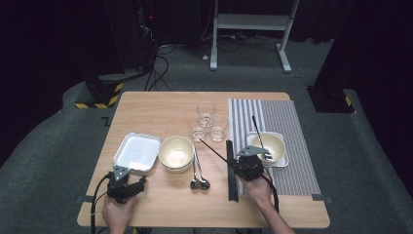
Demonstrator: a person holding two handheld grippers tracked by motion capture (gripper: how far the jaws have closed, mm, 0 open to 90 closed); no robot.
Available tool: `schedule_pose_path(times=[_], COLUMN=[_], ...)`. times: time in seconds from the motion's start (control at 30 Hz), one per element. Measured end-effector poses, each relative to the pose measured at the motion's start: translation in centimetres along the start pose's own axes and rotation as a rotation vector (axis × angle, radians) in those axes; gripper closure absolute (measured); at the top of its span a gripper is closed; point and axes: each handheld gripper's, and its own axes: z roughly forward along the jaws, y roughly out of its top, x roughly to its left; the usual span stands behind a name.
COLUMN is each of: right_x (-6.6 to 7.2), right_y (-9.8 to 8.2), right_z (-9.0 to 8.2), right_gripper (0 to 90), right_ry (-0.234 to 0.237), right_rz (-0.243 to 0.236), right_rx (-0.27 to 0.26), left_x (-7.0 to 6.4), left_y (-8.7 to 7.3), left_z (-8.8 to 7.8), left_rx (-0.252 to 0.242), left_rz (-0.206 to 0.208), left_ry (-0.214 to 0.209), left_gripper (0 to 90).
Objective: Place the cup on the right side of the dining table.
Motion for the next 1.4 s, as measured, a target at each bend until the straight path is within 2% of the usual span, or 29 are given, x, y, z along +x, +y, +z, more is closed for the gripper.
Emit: schedule_pose_path(times=[0.4,0.53,0.63,1.0,1.4], right_x=[-0.5,-0.9,-1.1,-1.9,-2.7], right_y=[-0.2,-0.2,-0.2,0.2,0.7], right_z=[-1.0,-1.6,-2.0,-3.7,-4.5], right_gripper=[86.1,86.2,86.2,86.2,86.2], right_ry=[-0.001,0.002,-0.013,-0.032,-0.050], right_rz=[-0.009,0.006,-0.008,-0.005,-0.003], right_rx=[-0.012,-0.023,-0.024,-0.048,-0.062], left_x=[0.0,0.0,0.0,0.0,0.0], left_y=[0.0,0.0,0.0,0.0,0.0], left_z=[0.0,0.0,0.0,0.0,0.0], left_rx=[0.000,-0.001,-0.001,-0.002,-0.002], left_rz=[0.000,-0.001,-0.001,-0.003,-0.005], left_ry=[0.000,0.000,0.000,0.001,0.000], left_gripper=[27.2,27.2,27.2,27.4,27.4])
